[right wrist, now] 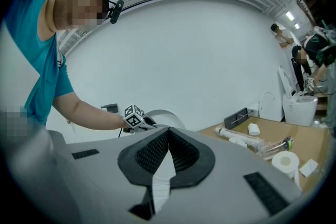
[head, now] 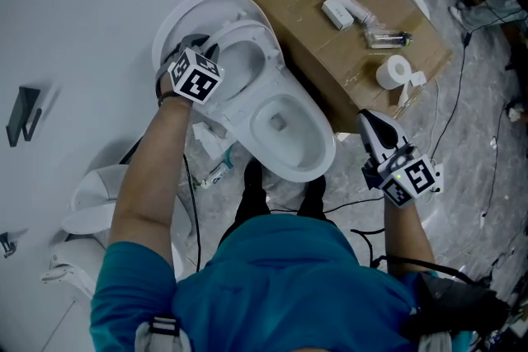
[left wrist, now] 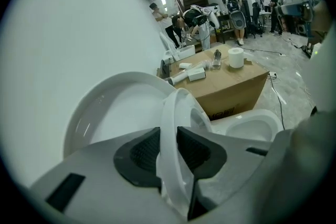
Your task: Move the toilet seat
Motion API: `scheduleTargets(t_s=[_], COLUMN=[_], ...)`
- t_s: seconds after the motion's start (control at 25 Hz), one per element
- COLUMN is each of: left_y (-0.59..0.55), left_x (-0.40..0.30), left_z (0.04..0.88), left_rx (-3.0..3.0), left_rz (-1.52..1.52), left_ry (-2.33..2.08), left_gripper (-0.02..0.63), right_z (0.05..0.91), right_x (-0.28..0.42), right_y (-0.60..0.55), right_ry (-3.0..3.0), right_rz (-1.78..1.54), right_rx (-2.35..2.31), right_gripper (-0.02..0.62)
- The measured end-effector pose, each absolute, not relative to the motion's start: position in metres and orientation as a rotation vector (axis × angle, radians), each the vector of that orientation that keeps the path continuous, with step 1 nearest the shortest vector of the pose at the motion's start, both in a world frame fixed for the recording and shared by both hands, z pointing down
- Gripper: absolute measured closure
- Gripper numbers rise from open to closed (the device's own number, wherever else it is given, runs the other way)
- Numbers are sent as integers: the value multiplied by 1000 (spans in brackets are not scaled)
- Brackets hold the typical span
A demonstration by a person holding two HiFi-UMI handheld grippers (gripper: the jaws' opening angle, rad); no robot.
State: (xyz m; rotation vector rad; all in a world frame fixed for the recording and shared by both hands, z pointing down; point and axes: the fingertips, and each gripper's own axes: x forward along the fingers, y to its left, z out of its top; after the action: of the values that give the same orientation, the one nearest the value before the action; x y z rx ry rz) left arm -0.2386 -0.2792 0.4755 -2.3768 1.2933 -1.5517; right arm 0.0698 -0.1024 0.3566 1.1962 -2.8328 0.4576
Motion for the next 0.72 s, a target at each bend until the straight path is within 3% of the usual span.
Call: scheduleTargets(t_s=[0.72], left_y=[-241], left_x=[-231], left_z=[419], left_rx=[-2433], left_rz=[-1306], left_ry=[1406], left_gripper=[489], right_z=[290], right_x=[82], right_y=[-97], right_ry=[-2843], right_rz=[375], right_rx=[1230], right_gripper=[597])
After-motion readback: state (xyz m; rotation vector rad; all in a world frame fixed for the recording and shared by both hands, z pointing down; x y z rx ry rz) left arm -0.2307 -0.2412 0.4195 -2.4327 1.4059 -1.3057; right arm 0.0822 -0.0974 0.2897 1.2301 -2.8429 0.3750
